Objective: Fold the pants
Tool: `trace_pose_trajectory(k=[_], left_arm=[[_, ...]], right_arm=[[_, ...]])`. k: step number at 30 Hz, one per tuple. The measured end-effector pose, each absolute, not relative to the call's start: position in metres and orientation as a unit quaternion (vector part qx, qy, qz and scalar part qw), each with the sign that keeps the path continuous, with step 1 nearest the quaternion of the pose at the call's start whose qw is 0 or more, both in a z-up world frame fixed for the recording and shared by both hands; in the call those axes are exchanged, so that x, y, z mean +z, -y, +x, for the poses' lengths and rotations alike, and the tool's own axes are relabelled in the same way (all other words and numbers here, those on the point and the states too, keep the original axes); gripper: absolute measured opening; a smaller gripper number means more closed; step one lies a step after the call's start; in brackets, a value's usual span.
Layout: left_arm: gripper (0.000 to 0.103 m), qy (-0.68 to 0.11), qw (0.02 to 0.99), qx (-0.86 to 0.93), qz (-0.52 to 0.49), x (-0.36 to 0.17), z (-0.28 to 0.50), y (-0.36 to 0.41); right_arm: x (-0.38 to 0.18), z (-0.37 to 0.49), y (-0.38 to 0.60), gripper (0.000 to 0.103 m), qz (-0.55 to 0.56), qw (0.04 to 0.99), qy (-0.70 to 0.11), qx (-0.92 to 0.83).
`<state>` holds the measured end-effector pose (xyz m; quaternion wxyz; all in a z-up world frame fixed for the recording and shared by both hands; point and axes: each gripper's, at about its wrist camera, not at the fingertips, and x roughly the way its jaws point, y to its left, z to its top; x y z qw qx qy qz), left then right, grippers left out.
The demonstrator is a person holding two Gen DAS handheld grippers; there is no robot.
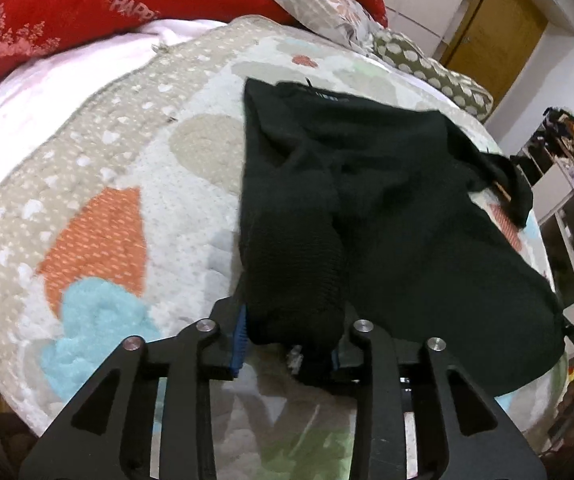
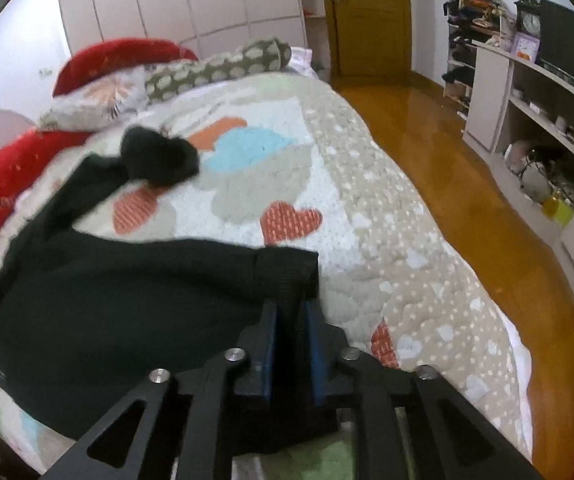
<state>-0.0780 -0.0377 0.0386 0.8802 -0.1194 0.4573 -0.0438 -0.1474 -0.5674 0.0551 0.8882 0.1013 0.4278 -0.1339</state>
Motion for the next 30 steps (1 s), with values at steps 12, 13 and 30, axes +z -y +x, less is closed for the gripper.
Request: trace_pose_trajectory(k=[12, 13, 30], left_arm=[[0.068, -0.412, 0.902, -0.024, -0.13, 0.07, -0.037, 0.011], [0.068, -0.415, 0.9, -0.025, -0.129, 0.07, -0.029, 0.01], [0.068, -0.453, 0.884, -0.019, -0.114, 0.046, 0.064, 0.002]], right_arm=[[0.084, -0.073, 0.507, 0.058, 0.083, 0.913, -0.4, -0.021], [0.082, -0.059, 0.498, 0.058, 0.079, 0.911, -0.404, -0.006], [0.052, 0.027, 0.421, 0.058, 0.061, 0.892, -0.442, 0.074]])
